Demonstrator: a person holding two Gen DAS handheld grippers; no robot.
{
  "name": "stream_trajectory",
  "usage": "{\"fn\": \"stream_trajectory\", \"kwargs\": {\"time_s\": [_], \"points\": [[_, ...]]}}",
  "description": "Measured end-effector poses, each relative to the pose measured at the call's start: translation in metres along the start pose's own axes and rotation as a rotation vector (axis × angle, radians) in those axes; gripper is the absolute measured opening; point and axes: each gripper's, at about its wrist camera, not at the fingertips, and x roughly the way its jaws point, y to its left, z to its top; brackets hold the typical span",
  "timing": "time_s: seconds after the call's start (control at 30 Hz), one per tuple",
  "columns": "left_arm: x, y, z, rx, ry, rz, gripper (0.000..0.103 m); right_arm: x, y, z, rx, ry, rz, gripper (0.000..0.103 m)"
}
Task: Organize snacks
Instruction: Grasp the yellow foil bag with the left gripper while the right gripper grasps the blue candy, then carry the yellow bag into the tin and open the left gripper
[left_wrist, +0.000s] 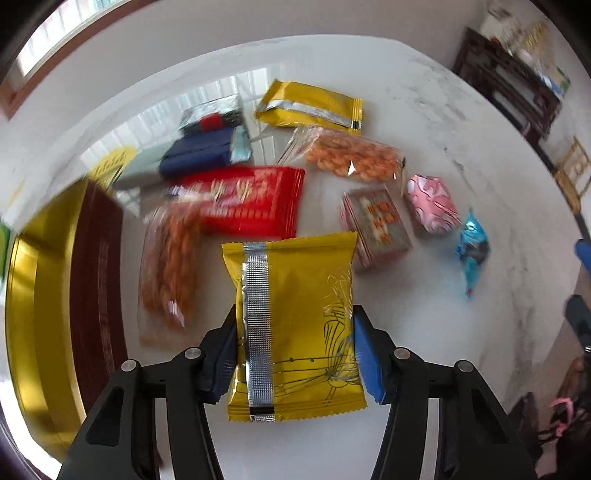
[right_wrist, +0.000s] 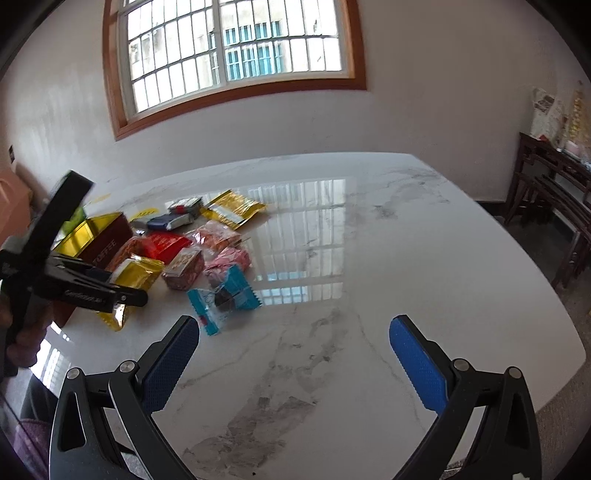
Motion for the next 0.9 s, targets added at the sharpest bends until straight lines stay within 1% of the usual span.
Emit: {"fn": "stream_trajectory", "kwargs": {"time_s": [0.07, 0.1, 0.17, 0.23, 0.33, 0.4, 0.5, 0.53, 0.63, 0.67, 0.7, 0.73, 0.77, 0.8, 0.9], "points": [[-0.013, 0.000, -0.011, -0.029, -0.037, 0.006, 0.057, 0.007, 0.004, 0.003, -0.015, 0.026, 0.035, 0.102], [-0.020, -0.001, -0.016, -0.036, -0.054, 0.009, 0.057, 0.012, 0.009, 0.005, -0.038, 0.037, 0.063, 0.102], [-0.034, -0.005, -0.026, -0.034, -0.083, 0.019, 0.057, 0.020, 0.019, 0.009, -0.106, 0.056, 0.089, 0.102], [-0.045, -0.008, -0.033, -0.030, -0.101, 0.006, 0.057, 0.031, 0.031, 0.013, -0.199, 0.076, 0.098, 0.102], [-0.055, -0.010, -0.038, -0.034, -0.107, -0.019, 0.057, 0.045, 0.041, 0.018, -0.292, 0.088, 0.082, 0.102], [-0.060, -0.015, -0.040, -0.037, -0.111, -0.025, 0.057, 0.056, 0.042, 0.020, -0.314, 0.118, 0.088, 0.102], [-0.068, -0.016, -0.046, -0.042, -0.121, -0.051, 0.057, 0.066, 0.039, 0.023, -0.308, 0.135, 0.117, 0.102], [-0.069, -0.017, -0.047, -0.043, -0.125, -0.048, 0.057, 0.069, 0.039, 0.023, -0.306, 0.143, 0.124, 0.102], [-0.075, -0.017, -0.052, -0.049, -0.129, -0.066, 0.057, 0.081, 0.037, 0.026, -0.305, 0.158, 0.131, 0.102], [-0.077, -0.018, -0.053, -0.051, -0.129, -0.066, 0.057, 0.084, 0.037, 0.026, -0.302, 0.167, 0.142, 0.097], [-0.078, -0.018, -0.054, -0.052, -0.131, -0.064, 0.057, 0.088, 0.037, 0.026, -0.295, 0.181, 0.163, 0.079], [-0.079, -0.018, -0.054, -0.053, -0.131, -0.067, 0.057, 0.095, 0.035, 0.024, -0.285, 0.226, 0.175, 0.065], [-0.080, -0.018, -0.055, -0.055, -0.131, -0.069, 0.057, 0.095, 0.034, 0.023, -0.284, 0.226, 0.163, 0.049], [-0.081, -0.018, -0.055, -0.057, -0.132, -0.069, 0.057, 0.094, 0.034, 0.023, -0.281, 0.220, 0.167, 0.045], [-0.086, -0.017, -0.057, -0.063, -0.138, -0.070, 0.057, 0.089, 0.029, 0.021, -0.256, 0.216, 0.176, 0.038]]}}
